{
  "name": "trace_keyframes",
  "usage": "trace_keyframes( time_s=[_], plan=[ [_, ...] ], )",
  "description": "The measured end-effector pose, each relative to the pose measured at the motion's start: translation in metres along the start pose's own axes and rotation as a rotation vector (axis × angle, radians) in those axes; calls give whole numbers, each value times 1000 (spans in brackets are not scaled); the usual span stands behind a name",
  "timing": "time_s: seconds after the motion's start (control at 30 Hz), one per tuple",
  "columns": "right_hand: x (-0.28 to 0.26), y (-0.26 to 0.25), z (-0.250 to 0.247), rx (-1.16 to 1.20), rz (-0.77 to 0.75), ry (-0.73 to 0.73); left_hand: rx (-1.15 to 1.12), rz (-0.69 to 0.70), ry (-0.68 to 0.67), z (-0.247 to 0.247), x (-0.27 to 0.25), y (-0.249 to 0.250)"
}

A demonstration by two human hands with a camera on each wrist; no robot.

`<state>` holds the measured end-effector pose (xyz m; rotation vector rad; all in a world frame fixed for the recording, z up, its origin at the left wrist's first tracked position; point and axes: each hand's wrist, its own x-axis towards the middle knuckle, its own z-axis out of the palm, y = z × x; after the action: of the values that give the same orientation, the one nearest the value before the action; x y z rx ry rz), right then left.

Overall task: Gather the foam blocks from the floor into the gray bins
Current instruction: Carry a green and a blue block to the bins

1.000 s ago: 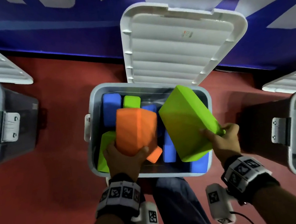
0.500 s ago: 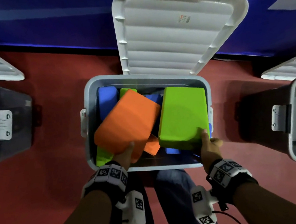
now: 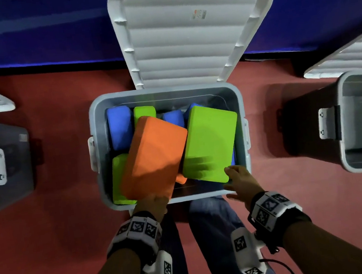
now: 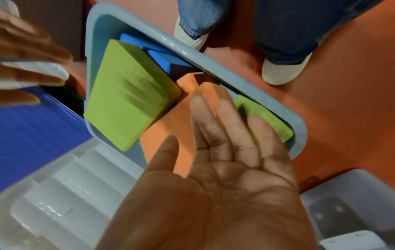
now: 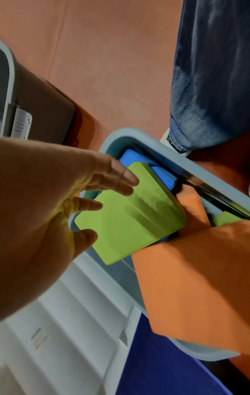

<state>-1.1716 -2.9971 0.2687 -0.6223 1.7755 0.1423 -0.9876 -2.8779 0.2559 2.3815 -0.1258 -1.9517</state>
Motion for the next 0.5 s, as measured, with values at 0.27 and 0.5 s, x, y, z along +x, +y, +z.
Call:
trace_keyframes(
  time_s=[0.27,0.5],
  plan=[
    [-20,0,-15,132,-72,-6,-46,266,26,3,-24,43],
    [-47,45,-3,348,-90,116,52,453,-41,-11,-41,42]
  ],
)
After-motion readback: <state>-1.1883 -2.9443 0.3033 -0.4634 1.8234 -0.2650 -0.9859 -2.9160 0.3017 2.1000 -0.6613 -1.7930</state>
